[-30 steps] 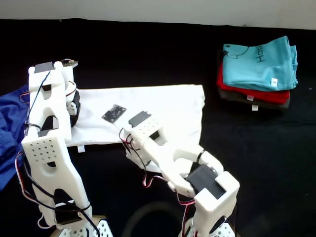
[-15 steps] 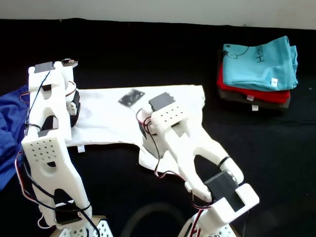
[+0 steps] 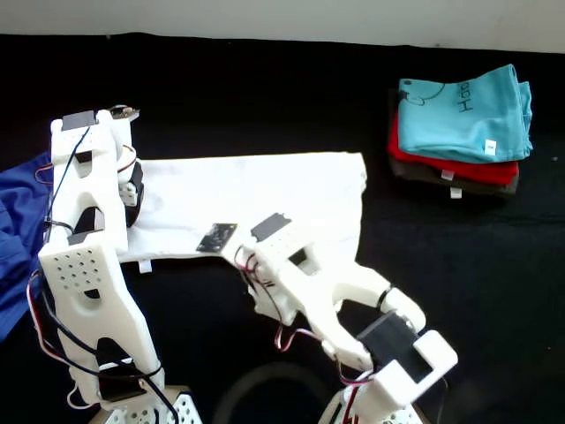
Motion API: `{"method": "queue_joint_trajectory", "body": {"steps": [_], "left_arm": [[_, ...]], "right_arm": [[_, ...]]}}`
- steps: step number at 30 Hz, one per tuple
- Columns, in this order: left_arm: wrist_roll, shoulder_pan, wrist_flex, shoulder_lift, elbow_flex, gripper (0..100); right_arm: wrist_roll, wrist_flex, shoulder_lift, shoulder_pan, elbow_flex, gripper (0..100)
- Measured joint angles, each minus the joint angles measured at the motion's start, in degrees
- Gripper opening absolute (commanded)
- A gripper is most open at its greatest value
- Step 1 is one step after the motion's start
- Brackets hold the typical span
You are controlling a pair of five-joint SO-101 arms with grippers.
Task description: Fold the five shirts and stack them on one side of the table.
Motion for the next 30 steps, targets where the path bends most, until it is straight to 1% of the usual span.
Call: {"method": "queue_joint_trajectory", "body": {"steps": [4,6,8,10,11,12,14,19,23,30], "left_arm": [[0.00,0.00,0.00,0.00,-0.09,1],[0.00,0.00,0.00,0.00,-0.09,1],[0.00,0.00,0.00,0.00,-0.09,1],[0.00,0.00,0.00,0.00,-0.09,1],[0.00,0.00,0.00,0.00,-0.09,1],[0.00,0.00,0.00,0.00,-0.09,1],[0.00,0.00,0.00,0.00,-0.09,1],[0.00,0.00,0.00,0.00,-0.09,1],[0.00,0.00,0.00,0.00,-0.09,1],[0.00,0.00,0.00,0.00,-0.09,1]], "right_arm": [[2.64,-0.70,6.07,4.84,-2.02,25.9],[2.99,-0.62,8.35,6.07,-3.69,21.9],[2.99,-0.53,9.32,6.51,-5.10,12.8],[2.99,-0.53,9.85,7.38,-6.59,0.8],[2.99,-0.53,9.85,8.00,-7.12,0.4],[2.99,-0.70,10.02,8.70,-7.56,2.1],[2.90,-0.70,10.55,9.67,-8.09,0.5],[3.16,5.89,11.69,10.64,-12.66,0.6],[3.16,12.13,11.78,12.84,-20.40,0.6],[5.45,13.89,13.36,16.70,-35.34,0.6]]}}
